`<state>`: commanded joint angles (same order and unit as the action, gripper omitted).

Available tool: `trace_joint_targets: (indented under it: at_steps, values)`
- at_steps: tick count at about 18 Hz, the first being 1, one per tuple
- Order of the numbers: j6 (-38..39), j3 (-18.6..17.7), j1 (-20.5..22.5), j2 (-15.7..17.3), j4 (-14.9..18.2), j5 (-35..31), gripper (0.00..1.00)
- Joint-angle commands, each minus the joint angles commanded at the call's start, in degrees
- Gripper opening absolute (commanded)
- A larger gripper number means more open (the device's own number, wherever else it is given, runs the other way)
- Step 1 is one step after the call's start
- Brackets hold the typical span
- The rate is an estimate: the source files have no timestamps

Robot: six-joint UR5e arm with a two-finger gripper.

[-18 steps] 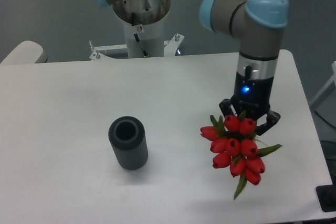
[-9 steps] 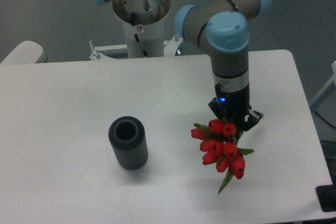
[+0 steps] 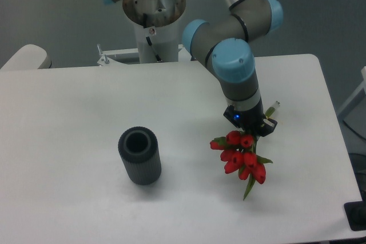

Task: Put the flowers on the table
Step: 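Carry the red tulip bunch in the gripper, lowering it toward the table, then lower the tulips onto the table and open the gripper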

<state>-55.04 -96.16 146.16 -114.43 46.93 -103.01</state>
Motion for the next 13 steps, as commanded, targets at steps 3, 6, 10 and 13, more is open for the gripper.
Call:
trace_joint_targets:
  at_steps: [3, 6, 10, 13]
  values:
    - [1.69, 0.09, 0.00, -1.14, 0.09, -0.17, 0.25]
    - [2.04, -1.40, -1.05, -1.85, -0.35, -3.16, 0.25]
    - [1.95, -1.58, -2.28, -2.90, -0.44, -3.08, 0.25]
    - [1.52, -2.37, -2.46, -3.96, -1.23, -2.90, 0.27]
